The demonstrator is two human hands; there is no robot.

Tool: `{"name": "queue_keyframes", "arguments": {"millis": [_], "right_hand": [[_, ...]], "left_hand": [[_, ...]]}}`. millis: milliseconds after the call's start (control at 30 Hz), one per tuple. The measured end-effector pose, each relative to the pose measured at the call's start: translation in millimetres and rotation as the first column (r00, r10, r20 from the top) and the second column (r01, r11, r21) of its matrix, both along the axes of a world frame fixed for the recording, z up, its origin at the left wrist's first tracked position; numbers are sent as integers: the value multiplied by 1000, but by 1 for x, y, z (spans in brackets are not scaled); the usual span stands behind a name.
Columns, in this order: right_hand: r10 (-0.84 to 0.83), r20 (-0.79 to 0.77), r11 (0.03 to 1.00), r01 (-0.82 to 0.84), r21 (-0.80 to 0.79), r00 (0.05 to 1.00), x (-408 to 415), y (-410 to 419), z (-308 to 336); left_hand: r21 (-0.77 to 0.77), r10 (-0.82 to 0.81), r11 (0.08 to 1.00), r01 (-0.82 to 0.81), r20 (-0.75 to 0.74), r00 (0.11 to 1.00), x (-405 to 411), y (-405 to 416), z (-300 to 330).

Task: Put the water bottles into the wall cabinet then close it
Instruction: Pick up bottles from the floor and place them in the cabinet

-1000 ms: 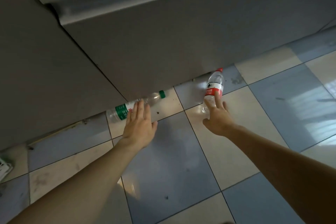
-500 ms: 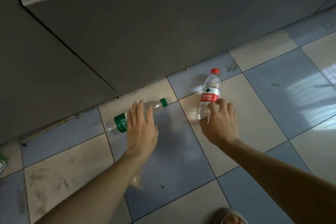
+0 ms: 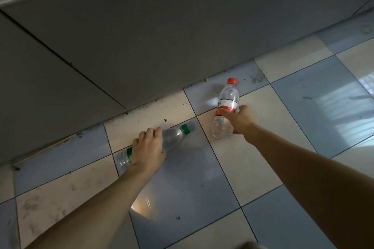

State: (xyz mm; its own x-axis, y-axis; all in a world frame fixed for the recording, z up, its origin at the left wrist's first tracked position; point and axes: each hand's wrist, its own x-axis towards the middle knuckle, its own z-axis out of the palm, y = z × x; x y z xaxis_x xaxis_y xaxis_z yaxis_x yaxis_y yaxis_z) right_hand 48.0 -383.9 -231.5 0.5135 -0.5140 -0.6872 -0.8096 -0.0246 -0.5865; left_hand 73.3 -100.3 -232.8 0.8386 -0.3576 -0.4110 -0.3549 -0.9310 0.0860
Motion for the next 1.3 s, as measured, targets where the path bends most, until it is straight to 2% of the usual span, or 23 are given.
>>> {"name": "queue_keyframes", "arguments": {"millis": [67, 133, 233, 333, 400, 533, 633, 733, 867, 1100, 1300], "right_hand": [[-5, 13, 998, 4, 69, 1000, 3, 1, 4], [-7, 11, 994, 6, 108, 1000, -1, -2, 7], [-36, 41, 983, 28, 180, 999, -19, -4, 12], [-83, 151, 978, 51, 200, 985, -36, -5, 19], [-36, 248, 987, -3, 158, 968, -41, -5, 24], [175, 393, 985, -162, -66, 903, -54, 1, 35], [292, 416, 953, -227, -198, 861, -65, 11, 35], [370, 366, 920, -284, -269, 854, -72, 23, 28], [395, 309, 892, -281, -353, 865, -85, 29, 18], [346, 343, 923, -251, -293, 873, -88, 23, 17], [360, 330, 931, -311, -193, 873, -78, 16, 10]], "left_hand": [[-99, 68, 993, -67, 9, 998, -3, 0, 4], [-275, 164, 948, -162, -16, 986, -5, -2, 10], [-524, 261, 800, -293, -137, 956, -4, -8, 21], [-672, 290, 649, -356, -214, 933, 0, -22, 31], [-729, 309, 561, -392, -255, 916, 2, -32, 36], [-798, 331, 433, -419, -292, 897, 1, -49, 37], [-809, 324, 436, -394, -268, 907, -5, -57, 35], [-814, 293, 452, -363, -249, 923, -10, -59, 34], [-810, 238, 489, -323, -233, 943, -9, -58, 36], [-772, 240, 486, -410, -332, 912, -10, -57, 18], [-727, 247, 393, -563, -506, 826, -13, -58, -6]]}}
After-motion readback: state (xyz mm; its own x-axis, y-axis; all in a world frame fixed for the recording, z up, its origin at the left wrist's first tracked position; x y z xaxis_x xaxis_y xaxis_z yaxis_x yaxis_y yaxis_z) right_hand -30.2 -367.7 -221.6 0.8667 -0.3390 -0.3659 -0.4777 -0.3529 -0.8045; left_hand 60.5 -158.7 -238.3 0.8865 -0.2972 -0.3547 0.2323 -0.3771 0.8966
